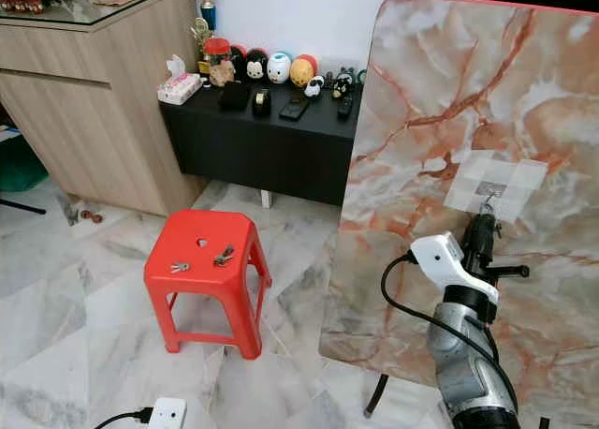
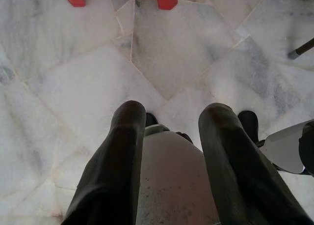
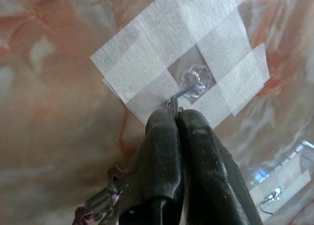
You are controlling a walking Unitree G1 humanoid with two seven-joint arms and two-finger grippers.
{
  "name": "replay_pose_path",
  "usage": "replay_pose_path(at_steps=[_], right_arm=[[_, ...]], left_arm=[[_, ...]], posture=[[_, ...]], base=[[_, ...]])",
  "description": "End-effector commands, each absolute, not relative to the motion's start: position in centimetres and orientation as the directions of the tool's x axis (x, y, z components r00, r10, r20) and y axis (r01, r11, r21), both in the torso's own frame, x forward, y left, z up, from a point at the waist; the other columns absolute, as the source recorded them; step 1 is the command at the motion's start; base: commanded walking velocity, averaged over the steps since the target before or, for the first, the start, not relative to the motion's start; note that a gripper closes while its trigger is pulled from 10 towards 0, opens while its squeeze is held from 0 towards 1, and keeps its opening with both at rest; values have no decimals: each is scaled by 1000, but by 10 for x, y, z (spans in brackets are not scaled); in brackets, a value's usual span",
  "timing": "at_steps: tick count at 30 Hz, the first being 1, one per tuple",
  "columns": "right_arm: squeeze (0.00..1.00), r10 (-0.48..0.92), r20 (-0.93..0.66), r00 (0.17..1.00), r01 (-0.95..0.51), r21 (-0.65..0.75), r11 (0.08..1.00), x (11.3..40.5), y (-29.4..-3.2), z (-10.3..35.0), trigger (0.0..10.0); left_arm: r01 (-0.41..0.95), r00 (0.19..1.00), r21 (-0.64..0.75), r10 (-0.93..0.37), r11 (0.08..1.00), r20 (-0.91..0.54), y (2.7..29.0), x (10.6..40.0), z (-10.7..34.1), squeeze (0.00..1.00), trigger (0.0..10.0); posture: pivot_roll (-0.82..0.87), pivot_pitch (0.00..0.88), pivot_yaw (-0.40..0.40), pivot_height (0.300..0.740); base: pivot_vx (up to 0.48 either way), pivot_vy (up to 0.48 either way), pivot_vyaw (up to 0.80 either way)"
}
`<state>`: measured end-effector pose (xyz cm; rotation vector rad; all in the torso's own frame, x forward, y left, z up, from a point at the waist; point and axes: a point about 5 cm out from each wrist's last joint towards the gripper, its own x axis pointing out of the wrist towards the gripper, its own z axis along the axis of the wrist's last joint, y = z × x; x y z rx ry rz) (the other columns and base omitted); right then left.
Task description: Hang keys on a hook
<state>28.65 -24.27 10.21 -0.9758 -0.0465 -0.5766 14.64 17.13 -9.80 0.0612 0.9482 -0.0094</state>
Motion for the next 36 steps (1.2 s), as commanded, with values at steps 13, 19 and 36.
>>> replay_pose_path(at_steps=[13, 19, 36], right_arm=[[0, -413, 240, 878, 435, -758, 485, 291, -238, 99, 10000], [1000, -406, 232, 884, 433, -735, 521, 291, -235, 98, 10000], [0, -54, 138, 989, 126, -590, 797, 284, -185, 86, 10000]], left_arm=[[28, 531, 46, 24, 999, -847, 173, 130, -104, 0, 10000], [30, 531, 44, 21, 999, -847, 173, 130, -104, 0, 10000], [5, 559, 42, 32, 999, -828, 175, 133, -102, 0, 10000]], posture=[[-65, 0, -60, 740], [-66, 0, -61, 740], [-70, 3, -60, 740]], base=[[0, 0, 0], [0, 0, 0], [0, 0, 0]])
